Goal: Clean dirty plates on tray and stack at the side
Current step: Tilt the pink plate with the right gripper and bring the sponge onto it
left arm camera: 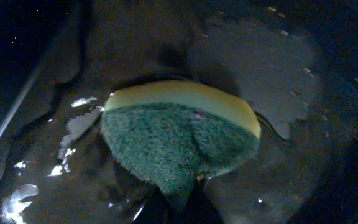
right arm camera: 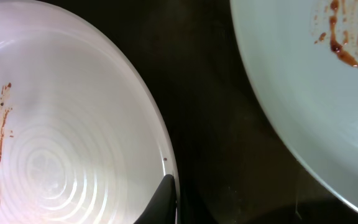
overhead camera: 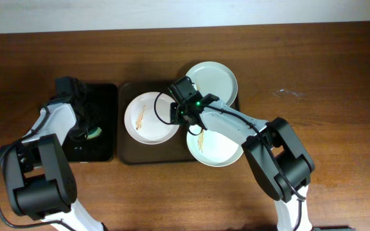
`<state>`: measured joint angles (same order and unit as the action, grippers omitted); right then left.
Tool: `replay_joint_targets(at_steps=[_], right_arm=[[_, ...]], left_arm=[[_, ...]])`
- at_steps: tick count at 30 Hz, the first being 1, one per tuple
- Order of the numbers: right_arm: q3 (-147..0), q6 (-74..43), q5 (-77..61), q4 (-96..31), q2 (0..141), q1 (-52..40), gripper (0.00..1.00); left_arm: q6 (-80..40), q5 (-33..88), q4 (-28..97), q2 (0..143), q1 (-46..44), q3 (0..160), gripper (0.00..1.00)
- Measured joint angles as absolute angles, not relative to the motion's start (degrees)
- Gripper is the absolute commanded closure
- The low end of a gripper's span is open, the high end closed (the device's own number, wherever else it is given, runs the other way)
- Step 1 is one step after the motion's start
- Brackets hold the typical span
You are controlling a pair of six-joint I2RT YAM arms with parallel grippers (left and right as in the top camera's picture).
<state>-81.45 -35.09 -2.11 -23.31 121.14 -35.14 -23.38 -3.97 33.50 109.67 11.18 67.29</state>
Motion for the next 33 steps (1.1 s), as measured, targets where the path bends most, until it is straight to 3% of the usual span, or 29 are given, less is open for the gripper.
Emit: replay_joint_targets(at_steps=[21,26,33], right_arm=[[-81.4,-32.5,-8.6,-22.7,121.2,-34.8,0.96],[-81.4,-31.9,-12.3,-23.9,121.3,-33.2,0.96],[-81.4,-31.5,-13.5,-23.9,121.3,-32.8,0.96]], left_arm=[[-0.8,7.2,44.2,98.5,10.2,72.7,0.99],[3.8,13.7,44.2,98.5,4.3,72.7,0.99],[7.1,12.7,44.1,99.1,-2.1,72.7,0.99]])
